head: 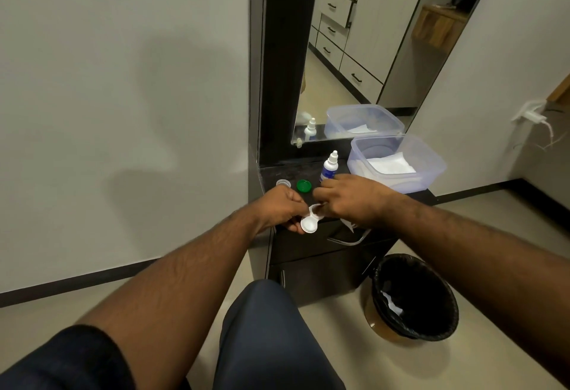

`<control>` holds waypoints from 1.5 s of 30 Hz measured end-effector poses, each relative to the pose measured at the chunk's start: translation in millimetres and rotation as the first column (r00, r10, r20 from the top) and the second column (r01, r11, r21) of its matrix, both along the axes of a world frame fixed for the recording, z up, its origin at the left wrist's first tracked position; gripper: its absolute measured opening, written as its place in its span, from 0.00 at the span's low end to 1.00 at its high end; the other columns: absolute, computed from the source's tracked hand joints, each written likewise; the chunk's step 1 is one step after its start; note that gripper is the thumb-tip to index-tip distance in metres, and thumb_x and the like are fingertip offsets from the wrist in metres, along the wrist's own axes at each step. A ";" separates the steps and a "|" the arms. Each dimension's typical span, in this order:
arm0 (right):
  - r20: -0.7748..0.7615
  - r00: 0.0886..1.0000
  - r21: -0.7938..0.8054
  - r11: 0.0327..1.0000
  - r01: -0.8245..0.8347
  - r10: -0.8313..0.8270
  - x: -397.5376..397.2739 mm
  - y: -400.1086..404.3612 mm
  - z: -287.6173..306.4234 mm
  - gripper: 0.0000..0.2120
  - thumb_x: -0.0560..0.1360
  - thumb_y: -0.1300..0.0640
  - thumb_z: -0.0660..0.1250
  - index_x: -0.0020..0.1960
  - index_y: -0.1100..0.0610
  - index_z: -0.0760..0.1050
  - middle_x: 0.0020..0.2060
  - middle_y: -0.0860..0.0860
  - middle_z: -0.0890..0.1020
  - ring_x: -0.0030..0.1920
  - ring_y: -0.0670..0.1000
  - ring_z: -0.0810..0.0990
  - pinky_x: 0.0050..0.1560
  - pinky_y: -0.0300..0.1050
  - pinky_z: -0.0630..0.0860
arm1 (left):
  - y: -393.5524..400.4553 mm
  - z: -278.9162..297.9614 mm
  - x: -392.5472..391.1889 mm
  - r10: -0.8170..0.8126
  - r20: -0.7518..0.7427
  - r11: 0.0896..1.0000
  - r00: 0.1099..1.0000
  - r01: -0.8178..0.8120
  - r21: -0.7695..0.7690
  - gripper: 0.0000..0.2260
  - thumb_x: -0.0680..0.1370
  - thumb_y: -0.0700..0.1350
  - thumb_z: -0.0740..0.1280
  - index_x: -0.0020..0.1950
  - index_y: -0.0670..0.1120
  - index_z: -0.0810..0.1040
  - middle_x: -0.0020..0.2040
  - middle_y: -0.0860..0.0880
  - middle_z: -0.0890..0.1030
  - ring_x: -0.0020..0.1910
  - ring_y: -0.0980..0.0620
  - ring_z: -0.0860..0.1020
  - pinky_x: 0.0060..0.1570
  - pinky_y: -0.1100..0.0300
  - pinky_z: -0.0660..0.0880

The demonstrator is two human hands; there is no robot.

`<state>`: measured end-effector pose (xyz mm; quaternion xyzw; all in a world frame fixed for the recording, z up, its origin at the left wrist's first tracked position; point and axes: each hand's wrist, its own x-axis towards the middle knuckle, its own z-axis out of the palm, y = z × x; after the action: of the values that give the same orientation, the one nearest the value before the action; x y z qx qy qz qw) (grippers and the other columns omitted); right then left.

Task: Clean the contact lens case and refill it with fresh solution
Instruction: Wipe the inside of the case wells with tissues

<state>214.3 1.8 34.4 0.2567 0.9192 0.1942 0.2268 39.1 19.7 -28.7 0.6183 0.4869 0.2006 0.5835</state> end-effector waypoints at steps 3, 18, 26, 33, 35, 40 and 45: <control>-0.288 0.950 -0.075 0.992 0.103 -0.121 9.6 0.3 -0.5 0.17 0.74 0.59 0.69 0.63 0.55 0.76 0.58 0.54 0.78 0.60 0.53 0.75 0.56 0.46 0.74 | 1.4 -0.2 0.8 -0.008 -0.005 1.000 1.000 0.008 -0.017 0.07 0.78 0.37 0.65 0.50 0.33 0.80 0.39 0.40 0.83 0.30 0.55 0.82 0.29 0.67 0.76; -0.323 0.945 -0.050 0.997 -0.066 0.046 15.0 10.4 -29.4 0.17 0.61 0.60 0.80 0.49 0.56 0.83 0.45 0.54 0.81 0.45 0.53 0.79 0.38 0.44 0.77 | 7.8 1.3 -0.2 -0.063 -0.024 0.996 0.998 0.061 -0.065 0.05 0.77 0.37 0.66 0.47 0.38 0.81 0.38 0.42 0.84 0.33 0.53 0.83 0.31 0.66 0.78; -0.165 0.986 0.077 0.996 0.048 -0.035 10.8 0.2 -30.0 0.18 0.75 0.57 0.66 0.64 0.56 0.73 0.57 0.56 0.75 0.55 0.55 0.74 0.50 0.49 0.71 | 8.0 2.3 3.3 -0.063 -0.044 0.997 0.997 0.061 -0.051 0.06 0.78 0.37 0.65 0.49 0.35 0.80 0.38 0.41 0.83 0.30 0.55 0.81 0.29 0.67 0.77; -0.518 0.066 -0.690 0.462 0.557 -0.853 -21.3 -20.2 -48.4 0.09 0.76 0.60 0.62 0.48 0.58 0.80 0.47 0.56 0.81 0.48 0.54 0.78 0.49 0.48 0.74 | 5.3 -3.1 5.5 -0.005 -0.024 1.000 1.000 0.004 -0.012 0.07 0.77 0.37 0.66 0.40 0.39 0.80 0.34 0.43 0.82 0.28 0.56 0.80 0.29 0.66 0.78; -0.070 -0.464 -0.994 0.099 -0.038 -0.883 -14.7 -18.5 -45.9 0.09 0.74 0.65 0.63 0.46 0.60 0.81 0.49 0.59 0.83 0.50 0.55 0.79 0.55 0.51 0.76 | 4.5 -4.7 4.9 0.019 -0.026 1.000 0.999 -0.019 -0.006 0.06 0.77 0.37 0.67 0.41 0.38 0.80 0.35 0.44 0.82 0.27 0.57 0.80 0.29 0.66 0.78; 0.318 -0.635 -0.753 0.218 -0.620 -0.704 15.6 -32.8 -59.8 0.12 0.77 0.67 0.60 0.55 0.60 0.79 0.44 0.56 0.85 0.40 0.50 0.83 0.43 0.45 0.81 | 4.9 -3.5 5.1 0.021 -0.018 1.000 1.000 -0.021 -0.010 0.06 0.78 0.36 0.65 0.48 0.34 0.80 0.41 0.38 0.83 0.27 0.56 0.81 0.27 0.68 0.76; 0.271 -0.673 -0.746 0.292 -0.599 -0.689 16.5 -34.5 -61.0 0.10 0.72 0.63 0.68 0.53 0.61 0.80 0.45 0.56 0.83 0.42 0.49 0.81 0.45 0.44 0.79 | 5.4 -4.0 4.4 0.012 -0.032 1.000 0.999 -0.012 -0.019 0.06 0.78 0.38 0.65 0.49 0.36 0.80 0.43 0.38 0.83 0.28 0.56 0.81 0.28 0.68 0.77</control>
<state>230.8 -32.8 -26.6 0.4819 0.1939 -0.6645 -0.5372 43.6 25.1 -32.7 0.6127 0.5019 0.1892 0.5804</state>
